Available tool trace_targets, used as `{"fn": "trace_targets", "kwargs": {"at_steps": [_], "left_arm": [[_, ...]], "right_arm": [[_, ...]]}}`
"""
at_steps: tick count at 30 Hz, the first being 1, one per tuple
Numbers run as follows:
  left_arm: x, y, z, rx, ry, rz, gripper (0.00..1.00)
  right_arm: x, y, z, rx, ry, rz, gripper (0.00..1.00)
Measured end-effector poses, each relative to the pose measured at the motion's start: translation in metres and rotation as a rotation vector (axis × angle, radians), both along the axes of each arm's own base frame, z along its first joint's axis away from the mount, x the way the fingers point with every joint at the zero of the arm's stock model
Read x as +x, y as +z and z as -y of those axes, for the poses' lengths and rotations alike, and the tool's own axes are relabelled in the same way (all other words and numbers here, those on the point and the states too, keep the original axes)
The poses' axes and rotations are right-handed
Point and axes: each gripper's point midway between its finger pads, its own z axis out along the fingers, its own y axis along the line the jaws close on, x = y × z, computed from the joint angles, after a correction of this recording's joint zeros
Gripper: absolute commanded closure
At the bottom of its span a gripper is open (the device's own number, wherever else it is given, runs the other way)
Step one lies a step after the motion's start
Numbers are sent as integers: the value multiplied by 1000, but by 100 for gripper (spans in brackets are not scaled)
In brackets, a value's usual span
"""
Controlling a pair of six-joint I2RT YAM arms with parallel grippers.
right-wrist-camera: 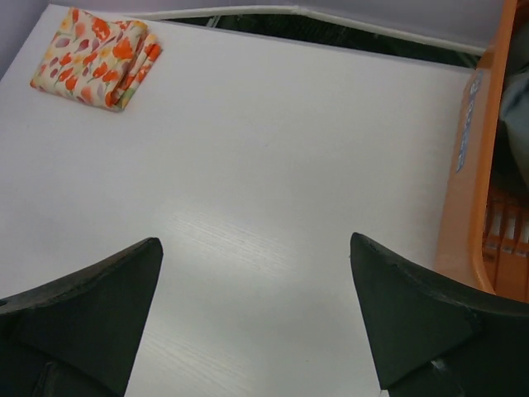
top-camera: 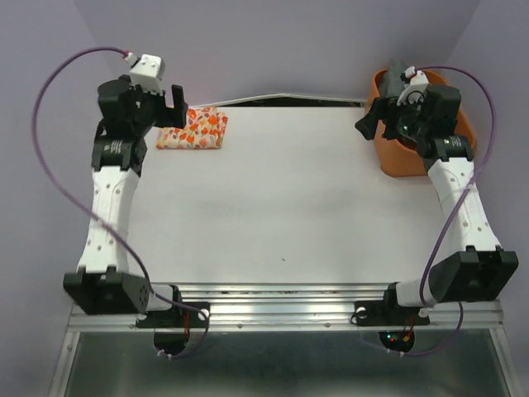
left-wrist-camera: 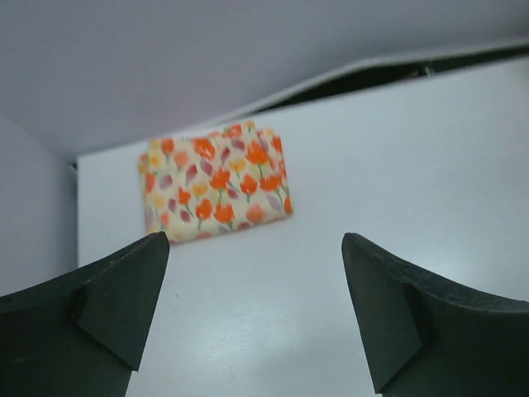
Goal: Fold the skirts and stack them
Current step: Neatly place the folded skirt to the corner, then grab the skirt from the pile
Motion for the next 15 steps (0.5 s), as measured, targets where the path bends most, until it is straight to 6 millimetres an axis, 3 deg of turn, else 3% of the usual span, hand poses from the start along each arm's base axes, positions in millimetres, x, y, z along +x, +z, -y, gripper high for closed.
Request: {"fn": "trace_targets", "kwargs": {"at_steps": [1,3,5,6,8,11,12,14,15], "left_arm": [[-21,39,0,6,-8,94,2],[-58,82,-1,25,-14,212,2],[-92,96,-2,45,-18,267,2],[-103,93,-2,55,-19,272,2],[-116,64,-4,73,-21,216,2],[-131,-12,-6,92,-28,29,2],[-133,-29,-6,96,-29,-17,2],[-144,-75,-7,101,-37,-151,2],[-149,-84,-6,102,-44,-183,2]], "right_arm": [[-3,5,2,-5,-2,12,0],[-16,13,2,-19,5,45,0],[-29,12,3,-34,8,57,0],[-37,7,3,-43,6,53,0],[-47,-5,11,-73,-21,31,0],[-41,-18,37,-110,-94,-3,0],[-37,-21,46,-114,-116,-18,0],[-11,-23,86,-128,-208,-47,0],[4,-22,103,-134,-245,-48,0]]}}
